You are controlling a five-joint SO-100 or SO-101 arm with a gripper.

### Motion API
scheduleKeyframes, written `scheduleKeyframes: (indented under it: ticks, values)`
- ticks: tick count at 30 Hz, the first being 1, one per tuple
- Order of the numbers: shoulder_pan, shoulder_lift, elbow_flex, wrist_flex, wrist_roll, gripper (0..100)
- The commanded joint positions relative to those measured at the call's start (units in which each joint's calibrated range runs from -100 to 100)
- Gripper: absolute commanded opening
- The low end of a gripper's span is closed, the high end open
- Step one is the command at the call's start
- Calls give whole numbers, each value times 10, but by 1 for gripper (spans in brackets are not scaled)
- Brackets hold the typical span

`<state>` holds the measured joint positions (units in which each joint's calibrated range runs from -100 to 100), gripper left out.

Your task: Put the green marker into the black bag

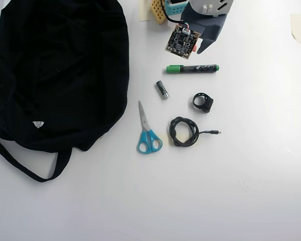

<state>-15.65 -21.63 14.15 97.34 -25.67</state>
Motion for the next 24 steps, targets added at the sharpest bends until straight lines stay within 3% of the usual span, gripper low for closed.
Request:
scheduleKeyframes:
  ticks: [1,19,24]
  values:
    - [-6,-17,-4,17,-47,3]
    - [-96,-5,41,-22,-317,3]
    - [-108,-4,49,-76,-337,6]
